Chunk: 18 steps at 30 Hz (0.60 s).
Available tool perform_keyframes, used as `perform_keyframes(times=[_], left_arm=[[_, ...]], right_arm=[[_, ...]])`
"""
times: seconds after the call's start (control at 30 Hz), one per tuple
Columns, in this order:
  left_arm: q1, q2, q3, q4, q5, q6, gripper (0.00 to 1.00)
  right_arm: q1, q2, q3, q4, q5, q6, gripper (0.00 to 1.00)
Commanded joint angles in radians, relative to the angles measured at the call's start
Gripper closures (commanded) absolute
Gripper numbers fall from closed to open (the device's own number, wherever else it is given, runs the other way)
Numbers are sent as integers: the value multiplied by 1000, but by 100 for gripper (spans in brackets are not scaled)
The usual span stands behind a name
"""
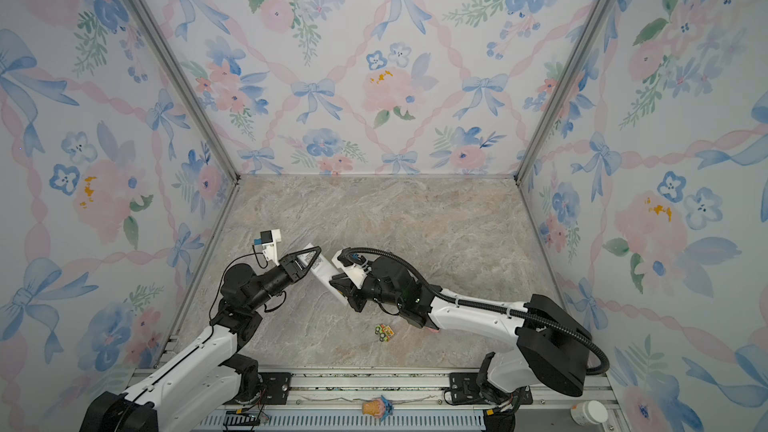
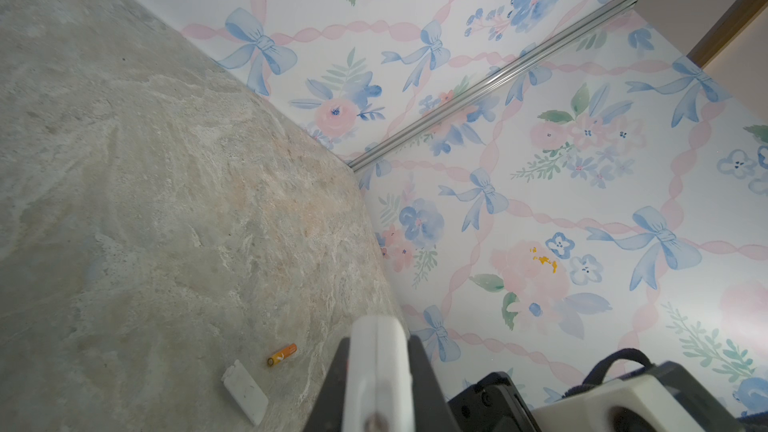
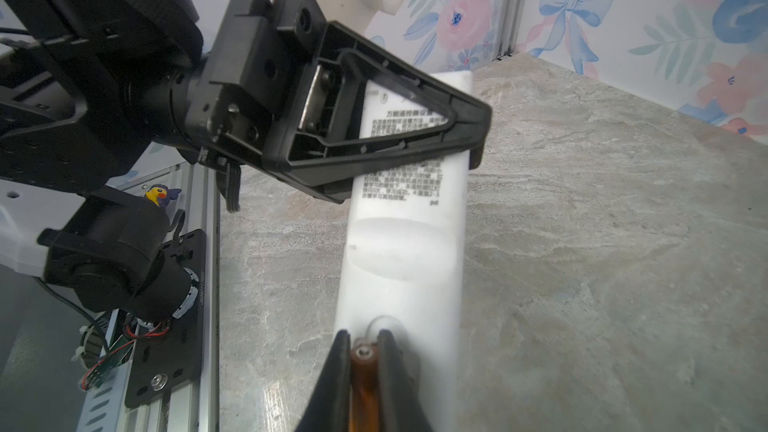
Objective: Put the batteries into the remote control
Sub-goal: 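Align the battery over the remote's open battery compartment with the right gripper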
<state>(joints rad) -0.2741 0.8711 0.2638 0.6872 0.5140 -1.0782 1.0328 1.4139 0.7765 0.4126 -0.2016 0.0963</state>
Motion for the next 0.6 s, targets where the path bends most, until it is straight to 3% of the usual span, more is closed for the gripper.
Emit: perform_keyframes(times=[0.0, 0.57], left_arm=[[9, -18, 2, 66, 1, -6, 100], [15, -18, 3, 66, 6, -6, 100]], right_arm=[[21, -9, -11, -21, -2, -1, 84], [21, -38, -13, -41, 24, -16, 82]])
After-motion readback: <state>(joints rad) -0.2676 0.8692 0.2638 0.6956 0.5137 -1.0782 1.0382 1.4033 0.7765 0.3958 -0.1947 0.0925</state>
